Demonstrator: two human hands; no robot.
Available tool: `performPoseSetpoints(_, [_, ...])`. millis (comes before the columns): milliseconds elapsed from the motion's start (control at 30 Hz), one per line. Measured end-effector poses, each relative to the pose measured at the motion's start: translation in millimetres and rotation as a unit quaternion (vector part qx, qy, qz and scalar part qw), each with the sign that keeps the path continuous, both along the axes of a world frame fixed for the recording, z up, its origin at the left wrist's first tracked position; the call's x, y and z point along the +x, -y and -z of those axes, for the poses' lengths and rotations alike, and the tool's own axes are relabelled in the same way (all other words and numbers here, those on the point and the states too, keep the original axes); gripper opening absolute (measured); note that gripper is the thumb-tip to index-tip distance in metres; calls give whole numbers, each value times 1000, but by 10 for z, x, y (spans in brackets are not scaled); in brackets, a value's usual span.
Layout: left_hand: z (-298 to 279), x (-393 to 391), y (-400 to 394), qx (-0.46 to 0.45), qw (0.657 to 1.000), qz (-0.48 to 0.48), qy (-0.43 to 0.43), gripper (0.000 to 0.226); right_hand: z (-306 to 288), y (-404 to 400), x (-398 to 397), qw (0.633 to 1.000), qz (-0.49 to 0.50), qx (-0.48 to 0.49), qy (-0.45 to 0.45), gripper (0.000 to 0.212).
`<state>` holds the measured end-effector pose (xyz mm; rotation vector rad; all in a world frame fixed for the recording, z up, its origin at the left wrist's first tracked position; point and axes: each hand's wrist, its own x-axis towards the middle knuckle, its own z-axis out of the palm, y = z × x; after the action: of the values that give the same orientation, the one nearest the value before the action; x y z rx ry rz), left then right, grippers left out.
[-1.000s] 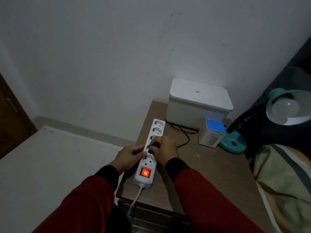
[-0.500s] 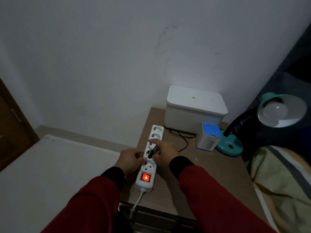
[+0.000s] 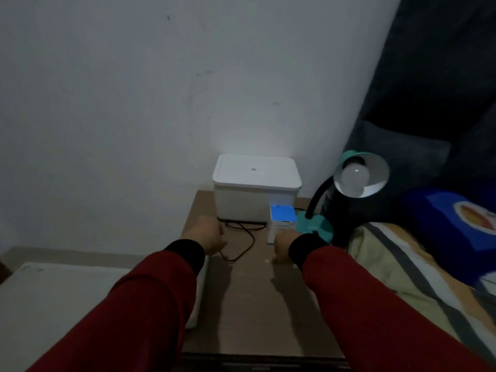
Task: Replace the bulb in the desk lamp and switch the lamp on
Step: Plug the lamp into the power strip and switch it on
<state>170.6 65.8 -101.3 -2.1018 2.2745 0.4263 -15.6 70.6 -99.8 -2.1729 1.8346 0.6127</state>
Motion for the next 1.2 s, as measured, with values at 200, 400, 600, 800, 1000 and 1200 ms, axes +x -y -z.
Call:
performPoseSetpoints(200, [-69,-820,132,7,999,46,18,33,-107,84,-645,996,64,-53,40,35])
performPoseSetpoints(400, [232,-1548,256,4,997,74,-27,34,162,213,-1205,967,168,-122,146,38])
performPoseSetpoints(600, [669,-2054,314,-6,987,104,-119,42,731,271,-1504,936,189,-173,240,43])
performPoseSetpoints(800, [1066,-2166,462,-17,988,138,-65,75,1215,464,-1583,930,162,-188,271,61])
performPoseSetpoints(1000, [1180,-2177,535,0,986,113,-123,80,1426,598,-1565,903,169,-266,293,54])
performPoseSetpoints(1200, [1244,-2165,560,14,981,93,-168,85,1517,578,-1467,864,194,-342,314,44])
